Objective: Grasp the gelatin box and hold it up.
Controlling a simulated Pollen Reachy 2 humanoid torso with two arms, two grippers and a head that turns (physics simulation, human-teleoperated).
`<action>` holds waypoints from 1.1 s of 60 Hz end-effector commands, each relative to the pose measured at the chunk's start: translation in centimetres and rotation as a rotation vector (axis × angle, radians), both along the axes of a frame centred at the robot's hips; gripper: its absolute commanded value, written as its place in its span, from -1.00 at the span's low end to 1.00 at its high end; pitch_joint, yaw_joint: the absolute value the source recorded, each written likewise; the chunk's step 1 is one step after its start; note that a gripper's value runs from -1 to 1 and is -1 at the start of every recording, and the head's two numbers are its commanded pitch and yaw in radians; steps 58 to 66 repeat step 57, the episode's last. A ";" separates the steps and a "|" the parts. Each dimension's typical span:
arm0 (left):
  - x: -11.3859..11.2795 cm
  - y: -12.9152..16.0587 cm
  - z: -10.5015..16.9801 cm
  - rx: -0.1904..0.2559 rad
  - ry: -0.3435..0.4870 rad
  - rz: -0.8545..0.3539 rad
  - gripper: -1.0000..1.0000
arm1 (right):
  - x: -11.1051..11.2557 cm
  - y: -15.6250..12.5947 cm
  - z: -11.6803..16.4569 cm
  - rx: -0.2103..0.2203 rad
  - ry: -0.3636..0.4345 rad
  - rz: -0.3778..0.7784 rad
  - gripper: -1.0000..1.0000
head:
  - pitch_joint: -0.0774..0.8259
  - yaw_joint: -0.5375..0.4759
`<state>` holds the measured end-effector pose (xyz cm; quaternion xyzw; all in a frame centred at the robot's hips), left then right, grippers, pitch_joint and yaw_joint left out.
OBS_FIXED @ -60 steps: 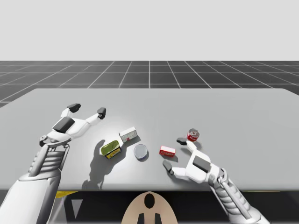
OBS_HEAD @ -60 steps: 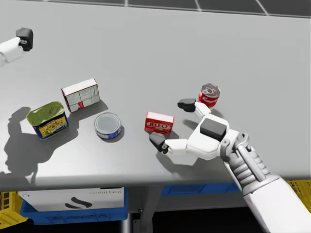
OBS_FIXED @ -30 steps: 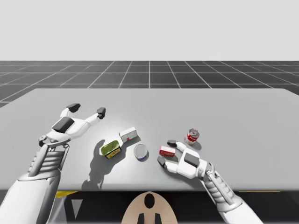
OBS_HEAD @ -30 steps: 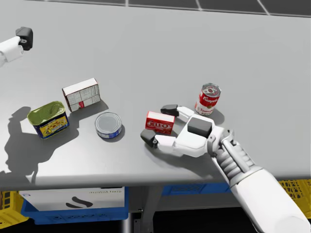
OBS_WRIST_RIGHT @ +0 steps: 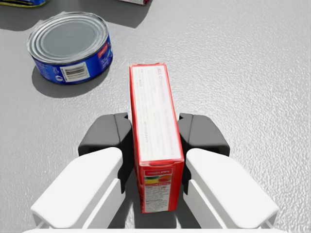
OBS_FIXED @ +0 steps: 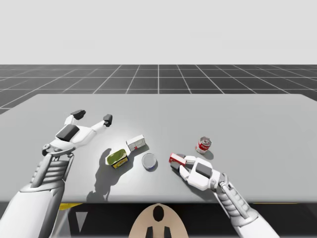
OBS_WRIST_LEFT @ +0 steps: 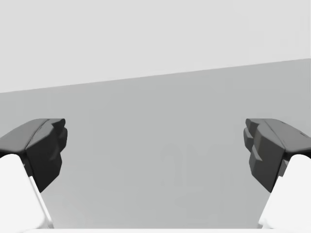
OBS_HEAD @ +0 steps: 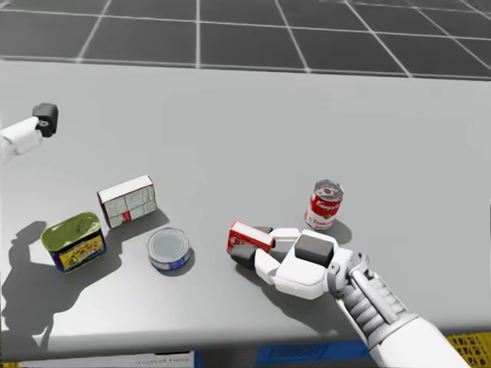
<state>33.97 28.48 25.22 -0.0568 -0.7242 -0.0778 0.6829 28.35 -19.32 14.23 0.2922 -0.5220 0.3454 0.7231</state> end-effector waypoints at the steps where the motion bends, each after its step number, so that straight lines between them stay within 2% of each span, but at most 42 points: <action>1: 0.0 0.0 -0.1 0.001 0.001 0.002 -1.00 | -0.1 -0.2 -0.1 -0.005 0.003 -0.007 1.00 | 0.33 -0.21; 5: 0.0 0.0 -0.1 0.002 0.001 0.003 -1.00 | -0.1 -0.2 0.0 -0.005 0.000 -0.008 1.00 | 0.19 -0.22; 12: 0.0 0.0 -0.2 0.002 0.001 0.002 -1.00 | -0.2 -0.2 0.1 -0.003 -0.001 -0.006 1.00 | 0.07 -0.23; 22: 0.1 0.0 -0.3 0.003 0.003 0.002 -1.00 | -0.4 -0.3 1.3 0.007 -0.019 -0.006 1.00 | 0.02 -0.25; 34: 0.2 0.0 -0.2 0.000 0.006 0.003 -1.00 | -1.1 -0.2 6.6 0.058 -0.085 -0.002 1.00 | 0.02 -0.27; 45: 0.2 0.0 -0.2 -0.002 0.006 0.001 -1.00 | -1.9 0.1 11.8 0.082 -0.216 -0.037 1.00 | 0.00 -0.28; 48: 0.2 0.0 -0.2 -0.003 0.005 0.002 -1.00 | -2.2 0.2 13.7 0.105 -0.268 -0.056 1.00 | -0.01 -0.28; 51: 0.2 0.0 -0.1 -0.003 0.004 0.003 -1.00 | -2.7 0.4 15.8 0.145 -0.324 -0.074 1.00 | -0.02 -0.28; 53: 0.2 0.0 -0.1 -0.002 0.002 0.004 -1.00 | -3.3 0.8 17.4 0.196 -0.366 -0.081 1.00 | -0.03 -0.29; 55: 0.2 0.0 -0.1 -0.003 0.001 0.004 -1.00 | -3.6 0.9 18.2 0.216 -0.384 -0.086 1.00 | -0.04 -0.29; 57: 0.2 0.1 -0.1 -0.002 -0.001 0.005 -1.00 | -4.2 1.2 19.8 0.257 -0.431 -0.098 1.00 | -0.05 -0.28; 66: 0.2 0.1 -0.1 -0.002 -0.001 0.005 -1.00 | -4.2 1.2 19.8 0.257 -0.431 -0.098 1.00 | -0.05 -0.28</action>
